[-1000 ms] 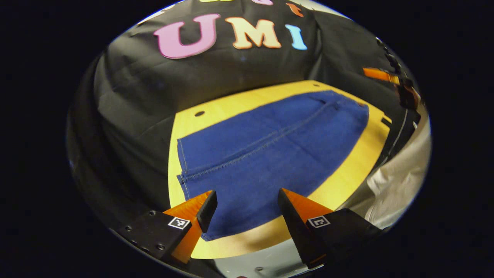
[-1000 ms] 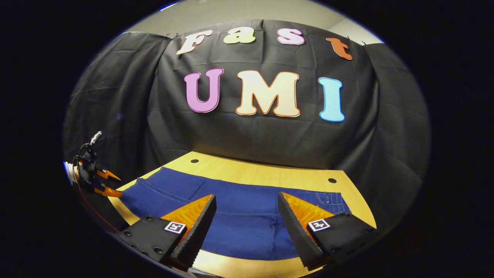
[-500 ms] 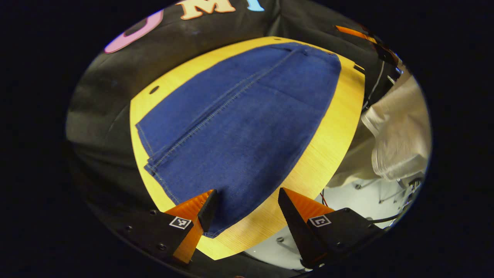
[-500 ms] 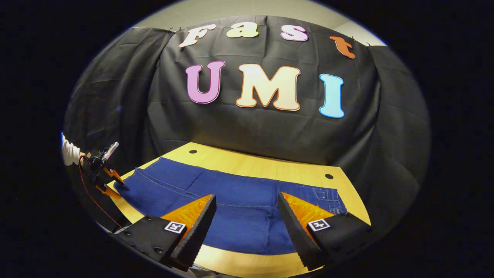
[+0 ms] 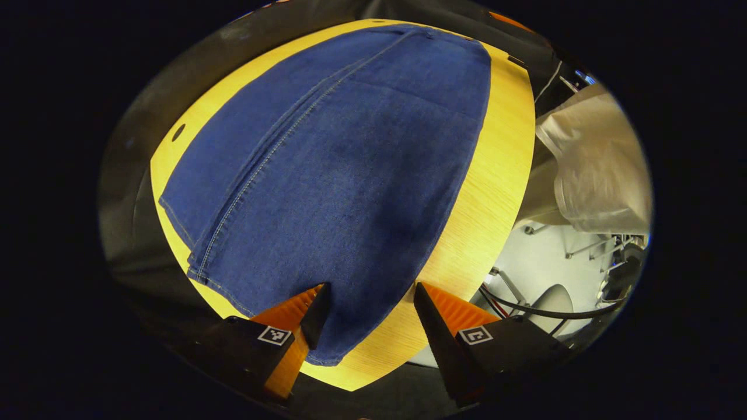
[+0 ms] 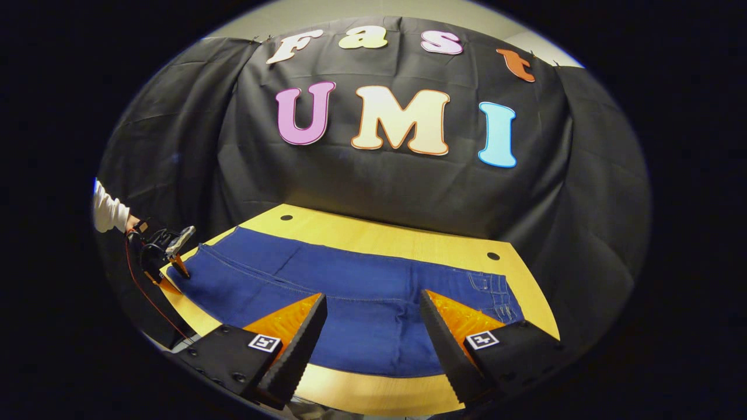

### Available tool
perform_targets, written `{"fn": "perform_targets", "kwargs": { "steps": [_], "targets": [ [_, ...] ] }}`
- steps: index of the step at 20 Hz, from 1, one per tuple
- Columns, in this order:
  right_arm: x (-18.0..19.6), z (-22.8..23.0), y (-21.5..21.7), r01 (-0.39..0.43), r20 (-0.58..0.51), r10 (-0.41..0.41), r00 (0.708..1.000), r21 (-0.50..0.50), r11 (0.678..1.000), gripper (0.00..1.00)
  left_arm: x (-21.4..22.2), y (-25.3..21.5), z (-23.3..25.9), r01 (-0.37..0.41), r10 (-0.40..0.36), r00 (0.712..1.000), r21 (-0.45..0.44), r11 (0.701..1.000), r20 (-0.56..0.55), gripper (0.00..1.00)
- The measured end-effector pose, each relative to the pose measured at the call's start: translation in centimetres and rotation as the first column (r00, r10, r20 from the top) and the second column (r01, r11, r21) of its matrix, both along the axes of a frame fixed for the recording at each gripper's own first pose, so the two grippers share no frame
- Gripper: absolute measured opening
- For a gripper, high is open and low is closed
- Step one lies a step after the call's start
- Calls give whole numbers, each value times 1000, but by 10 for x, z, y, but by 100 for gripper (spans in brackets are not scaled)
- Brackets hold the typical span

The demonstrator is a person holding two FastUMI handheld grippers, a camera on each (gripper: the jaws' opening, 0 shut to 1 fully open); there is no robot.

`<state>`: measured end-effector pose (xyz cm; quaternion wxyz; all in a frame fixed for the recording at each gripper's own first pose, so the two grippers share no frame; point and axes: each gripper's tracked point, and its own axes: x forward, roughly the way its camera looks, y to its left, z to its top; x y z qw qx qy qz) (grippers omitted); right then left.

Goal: Grasp the waist and the cuffs of the jeans and fold them to make the two legs overlap; first hold the waist and fold one-third of the jeans toward the cuffs, then hold the cuffs and fold the remaining one-third in the same direction to finish folding.

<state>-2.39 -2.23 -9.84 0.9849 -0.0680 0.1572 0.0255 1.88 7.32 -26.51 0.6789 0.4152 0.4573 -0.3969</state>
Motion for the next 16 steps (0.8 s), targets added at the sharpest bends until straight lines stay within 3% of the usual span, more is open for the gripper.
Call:
{"fn": "perform_targets", "kwargs": {
  "steps": [5, 6, 10, 11, 12, 15, 16],
  "targets": [
    [3, -3, -1, 18, -6, -17, 1000, 19, 1000, 99, 0, 0, -1, -11, 12, 1000, 63, 998, -26, 94],
    [3, -3, -1, 21, -10, -20, 1000, 19, 1000, 99, 0, 2, 0, -29, 32, 999, 83, 996, -35, 89],
    [3, -6, 5, 26, -16, -25, 1000, 33, 999, 99, 1, 3, -1, -57, 68, 996, 163, 985, -60, 84],
    [3, -7, 6, 27, -16, -26, 1000, 34, 999, 99, 5, 3, 1, -72, 83, 995, 169, 983, -59, 78],
    [2, -7, 8, 29, -16, -28, 999, 33, 999, 99, 8, 3, 2, -81, 91, 994, 165, 983, -56, 63],
    [1, -8, 10, 34, -14, -34, 999, 30, 999, 99, 18, 5, 1, -64, 71, 997, 154, 986, -37, 34],
    [1, -9, 10, 37, -14, -36, 999, 35, 999, 99, 19, 5, 1, -56, 61, 998, 150, 987, -30, 19]
  ]
}}
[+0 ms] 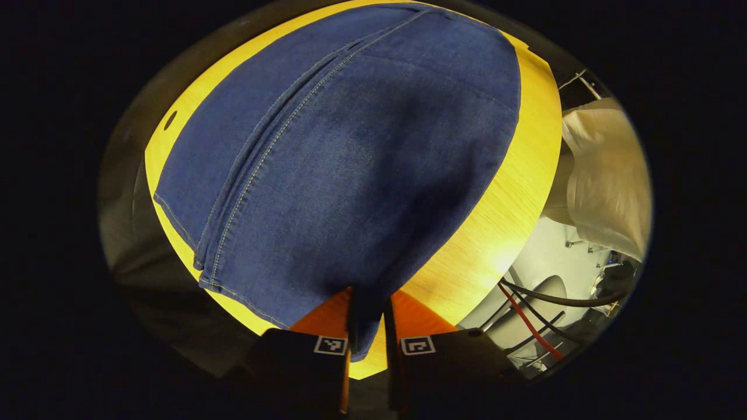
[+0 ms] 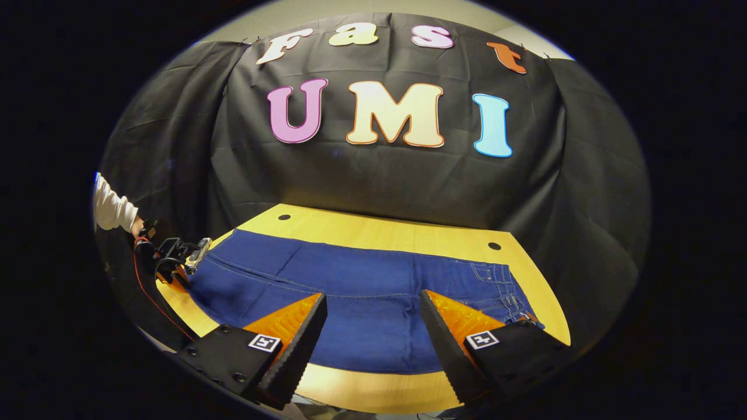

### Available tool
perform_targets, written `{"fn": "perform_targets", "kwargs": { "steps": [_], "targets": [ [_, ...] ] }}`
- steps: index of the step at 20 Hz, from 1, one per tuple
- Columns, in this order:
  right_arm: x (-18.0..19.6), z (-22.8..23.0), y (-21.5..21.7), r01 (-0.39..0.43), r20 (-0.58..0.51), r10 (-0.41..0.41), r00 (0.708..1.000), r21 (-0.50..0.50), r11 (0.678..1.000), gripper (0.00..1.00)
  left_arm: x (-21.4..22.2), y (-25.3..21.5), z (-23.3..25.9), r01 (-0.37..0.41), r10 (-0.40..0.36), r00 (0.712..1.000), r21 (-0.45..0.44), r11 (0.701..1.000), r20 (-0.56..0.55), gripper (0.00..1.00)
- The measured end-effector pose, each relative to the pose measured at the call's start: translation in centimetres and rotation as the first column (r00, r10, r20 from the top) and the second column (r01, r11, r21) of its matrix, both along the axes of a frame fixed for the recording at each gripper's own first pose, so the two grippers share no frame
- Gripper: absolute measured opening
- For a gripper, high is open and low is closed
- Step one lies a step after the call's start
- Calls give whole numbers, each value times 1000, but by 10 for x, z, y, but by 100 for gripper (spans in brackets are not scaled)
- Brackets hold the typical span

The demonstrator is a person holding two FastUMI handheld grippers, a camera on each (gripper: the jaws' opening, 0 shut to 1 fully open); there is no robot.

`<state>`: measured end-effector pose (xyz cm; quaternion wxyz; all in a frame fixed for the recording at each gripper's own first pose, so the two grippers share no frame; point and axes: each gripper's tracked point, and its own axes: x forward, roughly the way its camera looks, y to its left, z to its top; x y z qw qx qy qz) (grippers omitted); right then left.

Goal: Grasp the waist and the cuffs of the jeans and fold them to make the two legs overlap; first hold the waist and fold one-third of the jeans toward the cuffs, then hold the cuffs and fold the remaining one-third in the same direction to finish folding.

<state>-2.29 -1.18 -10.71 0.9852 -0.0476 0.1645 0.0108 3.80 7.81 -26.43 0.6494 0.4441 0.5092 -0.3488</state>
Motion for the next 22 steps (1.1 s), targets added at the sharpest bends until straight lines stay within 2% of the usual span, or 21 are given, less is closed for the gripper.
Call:
{"fn": "perform_targets", "kwargs": {
  "steps": [4, 9, 12, 15, 18, 20, 22],
  "targets": [
    [3, -5, 3, 1, -8, 0, 1000, 31, 1000, 99, 1, 0, -2, 18, -18, 1000, 4, 1000, 20, 1],
    [1, -27, -10, -39, -52, 41, 998, 34, 999, 99, 0, 1, -1, -6, 6, 1000, 2, 1000, 17, 0],
    [-1, -48, -40, -72, -142, 71, 987, -3, 997, 99, -2, 1, 1, -19, 19, 1000, 20, 1000, 20, 0],
    [-5, -65, -86, -117, -246, 92, 965, -90, 989, 99, -1, 3, 1, -26, 25, 999, 41, 999, 38, 0],
    [-8, -85, -130, -219, -363, 135, 922, -201, 955, 99, -2, 3, 0, -56, 53, 998, 71, 996, 41, 0],
    [-13, -106, -159, -319, -469, 162, 868, -278, 906, 99, -2, 4, 0, -88, 84, 995, 80, 993, 44, 0],
    [-16, -131, -184, -422, -572, 184, 799, -316, 850, 99, -3, 3, 0, -142, 139, 989, 79, 987, 41, 0]
  ]
}}
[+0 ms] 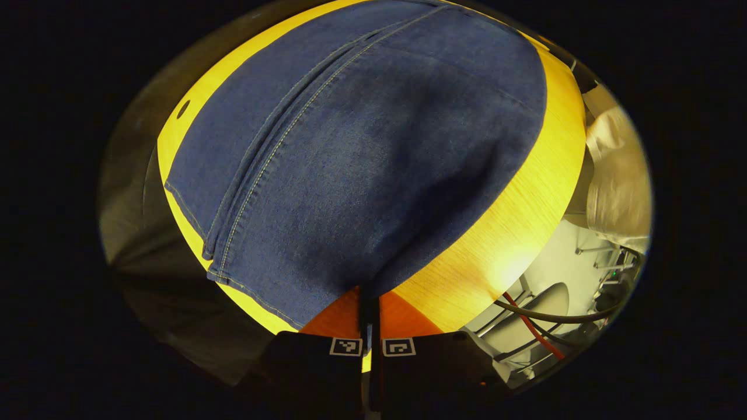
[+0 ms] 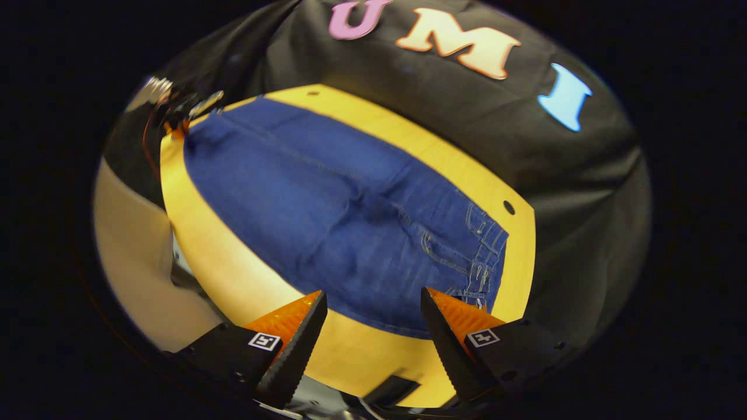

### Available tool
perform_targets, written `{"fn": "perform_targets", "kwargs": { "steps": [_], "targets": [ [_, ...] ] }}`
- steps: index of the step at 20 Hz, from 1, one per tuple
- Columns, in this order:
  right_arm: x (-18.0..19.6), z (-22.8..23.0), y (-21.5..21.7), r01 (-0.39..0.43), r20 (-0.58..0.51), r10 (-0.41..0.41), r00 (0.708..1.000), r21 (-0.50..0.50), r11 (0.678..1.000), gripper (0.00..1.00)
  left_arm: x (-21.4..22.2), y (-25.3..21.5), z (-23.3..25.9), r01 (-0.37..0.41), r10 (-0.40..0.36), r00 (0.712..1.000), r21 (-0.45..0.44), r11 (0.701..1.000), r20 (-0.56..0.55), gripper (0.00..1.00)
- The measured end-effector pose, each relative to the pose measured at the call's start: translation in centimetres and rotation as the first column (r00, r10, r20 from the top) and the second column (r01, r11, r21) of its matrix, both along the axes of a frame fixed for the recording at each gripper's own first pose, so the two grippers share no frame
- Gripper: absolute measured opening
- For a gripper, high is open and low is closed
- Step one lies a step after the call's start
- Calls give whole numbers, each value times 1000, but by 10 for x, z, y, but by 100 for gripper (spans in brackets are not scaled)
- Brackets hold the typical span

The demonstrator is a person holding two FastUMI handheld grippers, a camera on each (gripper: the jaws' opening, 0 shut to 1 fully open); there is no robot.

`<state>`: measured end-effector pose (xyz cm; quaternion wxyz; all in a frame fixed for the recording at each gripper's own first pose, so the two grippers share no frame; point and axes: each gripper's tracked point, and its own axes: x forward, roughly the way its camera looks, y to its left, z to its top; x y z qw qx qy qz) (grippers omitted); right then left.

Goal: Grasp the waist and the cuffs of the jeans and fold them to make the two legs overlap; first hold the waist and fold one-third of the jeans toward the cuffs, then hold the cuffs and fold the remaining one-third in the same direction to finish folding.

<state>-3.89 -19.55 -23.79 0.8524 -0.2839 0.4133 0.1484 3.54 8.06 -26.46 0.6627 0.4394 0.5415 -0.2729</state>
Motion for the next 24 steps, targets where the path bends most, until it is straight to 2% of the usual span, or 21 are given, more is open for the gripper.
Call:
{"fn": "perform_targets", "kwargs": {
  "steps": [2, 4, 7, 9, 11, 13, 14, 15, 16, 21, 23, 24],
  "targets": [
    [-5, -26, -14, -72, -98, 67, 993, -53, 996, 100, -1, -1, 1, -38, 38, 999, 8, 999, -3, 0],
    [-9, -45, -28, -127, -182, 107, 977, -100, 987, 100, -1, -1, 1, -38, 38, 999, 37, 999, 4, 0],
    [-4, -70, -58, -153, -283, 111, 953, -132, 979, 100, -1, 0, 1, -38, 37, 999, 92, 995, 15, 0],
    [-4, -77, -66, -155, -334, 108, 936, -118, 981, 100, -1, 0, 1, -40, 40, 999, 119, 992, 10, 0],
    [-2, -80, -64, -145, -362, 106, 926, -85, 986, 96, -1, 0, 1, -34, 34, 999, 141, 989, -1, 0],
    [-2, -84, -64, -139, -398, 110, 911, -47, 989, 98, -1, 0, 2, -39, 41, 999, 152, 988, -10, 0],
    [-3, -86, -64, -134, -420, 109, 901, -30, 991, 95, -1, -1, 2, -45, 48, 999, 154, 987, -13, 0],
    [0, -85, -64, -141, -419, 118, 900, -24, 990, 92, -1, -1, 3, -48, 51, 999, 157, 986, -16, 0],
    [0, -85, -65, -148, -426, 123, 896, -25, 989, 97, -1, -1, 2, -49, 53, 998, 161, 986, -20, 0],
    [0, -82, -64, -139, -431, 111, 896, -35, 990, 95, -1, -1, 2, -52, 57, 998, 182, 982, -22, 0],
    [10, -86, -72, -137, -435, 101, 895, -51, 989, 86, -1, -1, 3, -59, 63, 998, 181, 982, -18, 0],
    [13, -87, -74, -140, -430, 104, 897, -54, 989, 65, -1, -2, 3, -62, 67, 998, 182, 981, -19, 0]
  ]
}}
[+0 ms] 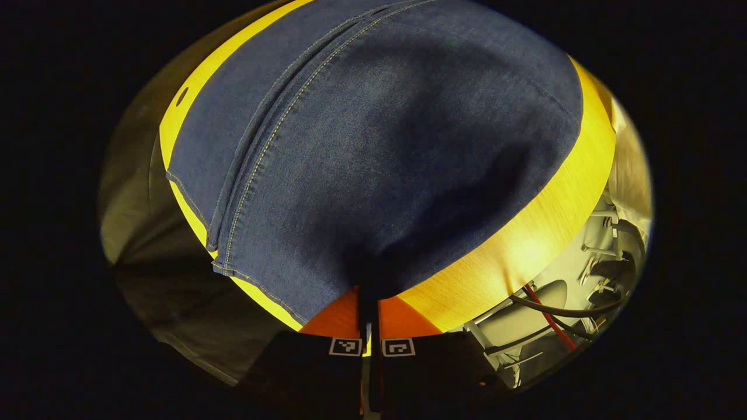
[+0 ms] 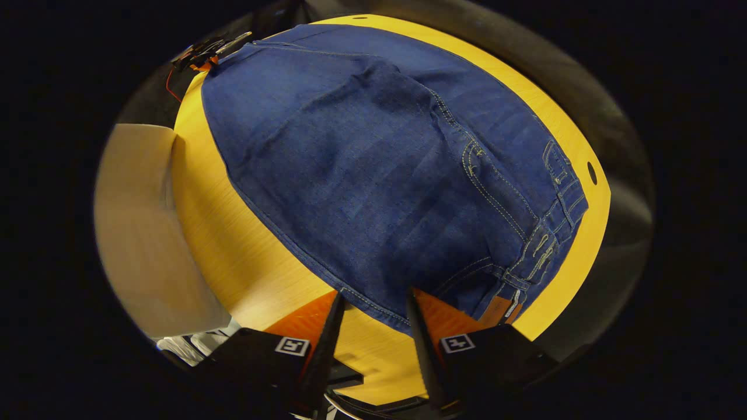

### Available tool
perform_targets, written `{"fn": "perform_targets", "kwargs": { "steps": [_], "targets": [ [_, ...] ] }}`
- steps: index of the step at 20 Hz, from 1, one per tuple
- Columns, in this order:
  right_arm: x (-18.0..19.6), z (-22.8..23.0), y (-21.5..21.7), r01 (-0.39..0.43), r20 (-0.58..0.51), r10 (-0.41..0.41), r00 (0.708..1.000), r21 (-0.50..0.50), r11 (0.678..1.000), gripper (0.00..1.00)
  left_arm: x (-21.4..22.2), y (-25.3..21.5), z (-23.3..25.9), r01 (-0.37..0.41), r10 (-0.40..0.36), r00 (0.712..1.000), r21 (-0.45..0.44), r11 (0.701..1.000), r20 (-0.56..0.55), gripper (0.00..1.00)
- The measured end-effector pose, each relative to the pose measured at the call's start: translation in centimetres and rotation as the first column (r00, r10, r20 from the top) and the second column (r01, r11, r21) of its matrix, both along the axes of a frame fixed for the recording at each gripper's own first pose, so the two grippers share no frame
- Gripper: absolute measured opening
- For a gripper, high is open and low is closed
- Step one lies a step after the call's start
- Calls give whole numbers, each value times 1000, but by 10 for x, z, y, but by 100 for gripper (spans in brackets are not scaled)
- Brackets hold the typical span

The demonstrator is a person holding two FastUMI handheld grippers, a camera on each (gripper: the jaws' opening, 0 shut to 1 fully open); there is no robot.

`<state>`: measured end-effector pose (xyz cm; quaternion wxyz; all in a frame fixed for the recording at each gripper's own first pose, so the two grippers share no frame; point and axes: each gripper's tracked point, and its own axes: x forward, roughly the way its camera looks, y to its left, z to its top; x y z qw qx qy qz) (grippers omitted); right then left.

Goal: Grasp the waist and the cuffs of the jeans and fold them to make the two legs overlap; first hold the waist and fold one-third of the jeans toward the cuffs, then hold the cuffs and fold the remaining one-third in the same direction to finish folding.

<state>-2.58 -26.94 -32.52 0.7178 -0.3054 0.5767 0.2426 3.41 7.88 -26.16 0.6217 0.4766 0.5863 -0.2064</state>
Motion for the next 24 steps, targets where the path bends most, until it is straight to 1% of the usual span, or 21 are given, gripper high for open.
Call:
{"fn": "perform_targets", "kwargs": {
  "steps": [1, 2, 3, 6, 8, 10, 12, 14, 16, 18, 20, 21, 22, 24],
  "targets": [
    [1, 4, -1, 1, 10, -1, 1000, -3, 1000, 62, 0, 0, 0, -2, 2, 1000, 1, 1000, -4, 0],
    [2, 4, -3, 9, 22, -9, 1000, -4, 1000, 47, 1, 0, 0, -4, 4, 1000, 0, 1000, -8, 0],
    [4, 5, -3, 17, 37, -17, 999, -2, 1000, 39, 0, 0, 1, -7, 7, 1000, -3, 1000, -12, 0],
    [11, 7, -5, 46, 80, -46, 996, 2, 999, 20, 1, -1, 0, -24, 24, 1000, -22, 999, -13, 0],
    [10, 7, -5, 76, 92, -77, 993, 9, 997, 12, 1, -1, 0, -36, 36, 999, -39, 999, -4, 0],
    [10, 10, -4, 95, 127, -97, 987, 24, 995, 12, 1, -1, 0, -34, 34, 999, -52, 998, 3, 0],
    [11, 10, -6, 166, 162, -171, 972, 45, 985, 8, 1, 0, 0, -23, 23, 1000, -66, 998, -7, 0],
    [10, 8, -7, 243, 189, -249, 950, 55, 968, 5, 1, 0, 1, -41, 40, 999, -89, 995, -19, 0],
    [9, 14, -4, 304, 213, -306, 928, 41, 952, 3, 1, 0, 0, -49, 47, 999, -121, 991, -23, 0],
    [8, 23, -2, 335, 244, -326, 913, 7, 942, 4, -1, 2, 1, -34, 31, 999, -134, 990, -26, 0],
    [11, 38, 5, 365, 264, -356, 896, 15, 931, 3, 5, 3, 6, -25, 25, 1000, -124, 992, -4, 0],
    [15, 47, 7, 386, 266, -378, 887, 25, 922, 3, 6, 4, 10, -31, 36, 999, -123, 992, 34, 0],
    [23, 57, 10, 406, 285, -401, 871, 44, 913, 3, 6, 3, 17, -51, 60, 996, -135, 990, 68, 0],
    [28, 75, 9, 450, 325, -444, 835, 59, 891, 3, 4, -7, 35, -110, 139, 983, -220, 969, 117, 0]
  ]
}}
